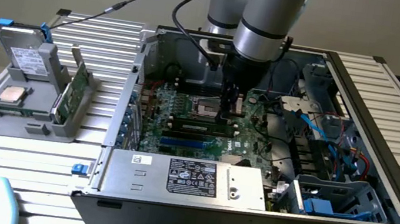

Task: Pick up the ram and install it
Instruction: 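Press down the ram until it locks into place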

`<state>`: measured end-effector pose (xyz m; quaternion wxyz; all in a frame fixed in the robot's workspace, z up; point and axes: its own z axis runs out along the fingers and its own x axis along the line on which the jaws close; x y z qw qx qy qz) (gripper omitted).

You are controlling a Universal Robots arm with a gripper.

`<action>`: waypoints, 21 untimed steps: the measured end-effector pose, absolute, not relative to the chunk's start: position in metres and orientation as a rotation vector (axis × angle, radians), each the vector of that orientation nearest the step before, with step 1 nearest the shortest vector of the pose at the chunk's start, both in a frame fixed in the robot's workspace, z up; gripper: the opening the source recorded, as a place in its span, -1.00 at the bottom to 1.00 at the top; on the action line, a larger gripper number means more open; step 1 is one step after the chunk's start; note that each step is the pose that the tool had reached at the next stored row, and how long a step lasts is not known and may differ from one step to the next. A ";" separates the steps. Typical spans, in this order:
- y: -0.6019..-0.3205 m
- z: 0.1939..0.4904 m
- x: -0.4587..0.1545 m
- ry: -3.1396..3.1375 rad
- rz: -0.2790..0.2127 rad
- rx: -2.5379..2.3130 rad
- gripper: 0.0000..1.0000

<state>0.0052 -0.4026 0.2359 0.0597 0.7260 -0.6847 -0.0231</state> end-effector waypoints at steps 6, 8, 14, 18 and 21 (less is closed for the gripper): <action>-0.403 0.233 0.007 -2.073 -0.070 2.198 -0.79; -0.403 0.231 0.007 -2.073 -0.070 2.198 -0.79; -0.403 0.225 0.007 -2.073 -0.070 2.198 -0.79; -0.403 0.226 0.006 -2.073 -0.070 2.198 -0.79; -0.402 0.231 0.001 -2.073 -0.070 2.198 -0.79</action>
